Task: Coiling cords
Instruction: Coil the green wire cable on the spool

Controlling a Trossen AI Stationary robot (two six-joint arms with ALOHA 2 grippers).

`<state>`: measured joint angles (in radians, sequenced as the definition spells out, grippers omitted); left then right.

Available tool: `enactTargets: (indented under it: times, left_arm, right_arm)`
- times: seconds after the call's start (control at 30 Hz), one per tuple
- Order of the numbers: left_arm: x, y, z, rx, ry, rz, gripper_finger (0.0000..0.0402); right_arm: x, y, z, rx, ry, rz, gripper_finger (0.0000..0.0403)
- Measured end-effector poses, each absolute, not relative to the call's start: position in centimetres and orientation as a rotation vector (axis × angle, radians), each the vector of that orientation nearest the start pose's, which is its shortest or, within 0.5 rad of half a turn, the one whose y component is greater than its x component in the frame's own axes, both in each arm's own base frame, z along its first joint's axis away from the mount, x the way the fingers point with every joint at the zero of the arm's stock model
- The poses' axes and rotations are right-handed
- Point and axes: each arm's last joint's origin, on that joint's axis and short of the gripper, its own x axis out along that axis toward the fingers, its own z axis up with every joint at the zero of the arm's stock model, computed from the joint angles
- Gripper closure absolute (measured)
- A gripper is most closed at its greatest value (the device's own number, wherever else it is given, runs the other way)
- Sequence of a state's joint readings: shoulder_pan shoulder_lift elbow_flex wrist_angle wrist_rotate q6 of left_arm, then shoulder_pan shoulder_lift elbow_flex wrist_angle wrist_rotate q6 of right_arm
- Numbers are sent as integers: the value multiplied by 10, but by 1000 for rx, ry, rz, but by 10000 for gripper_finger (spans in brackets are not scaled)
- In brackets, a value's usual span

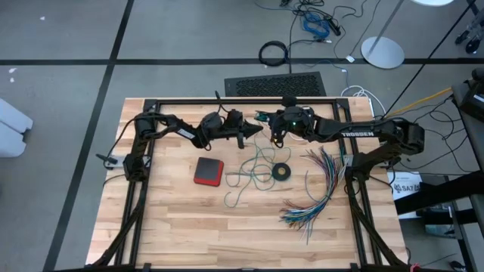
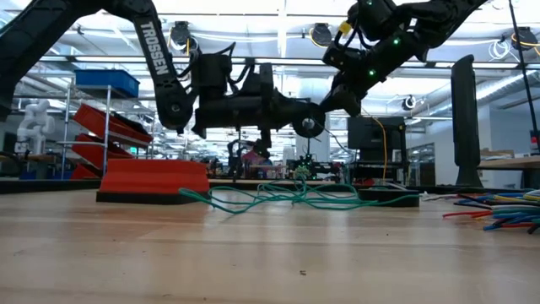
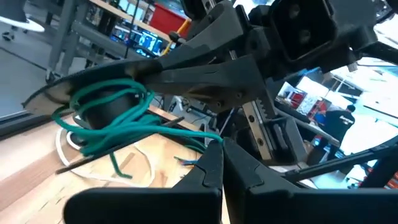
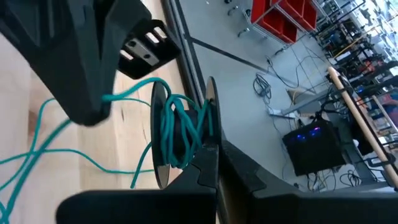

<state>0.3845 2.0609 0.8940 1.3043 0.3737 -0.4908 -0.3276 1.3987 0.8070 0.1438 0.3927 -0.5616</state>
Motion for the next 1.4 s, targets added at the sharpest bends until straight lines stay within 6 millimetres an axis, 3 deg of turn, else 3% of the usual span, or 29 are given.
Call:
enactTargets:
  times: [0.3,0.63,1.1,1.4]
  left_arm:
    - [366,133,154,-420,-201,0,402]
    - [370,126,149,-416,-156,52,401]
    - [376,111,144,-289,-112,153,346]
    - [378,102,142,-262,-97,146,333]
  right_arm:
    - [288,-104,225,-536,631,-549,403]
    - [292,-105,231,-460,525,-590,403]
    - [296,-104,242,-294,341,-549,403]
    - [297,-103,243,-242,305,-511,403]
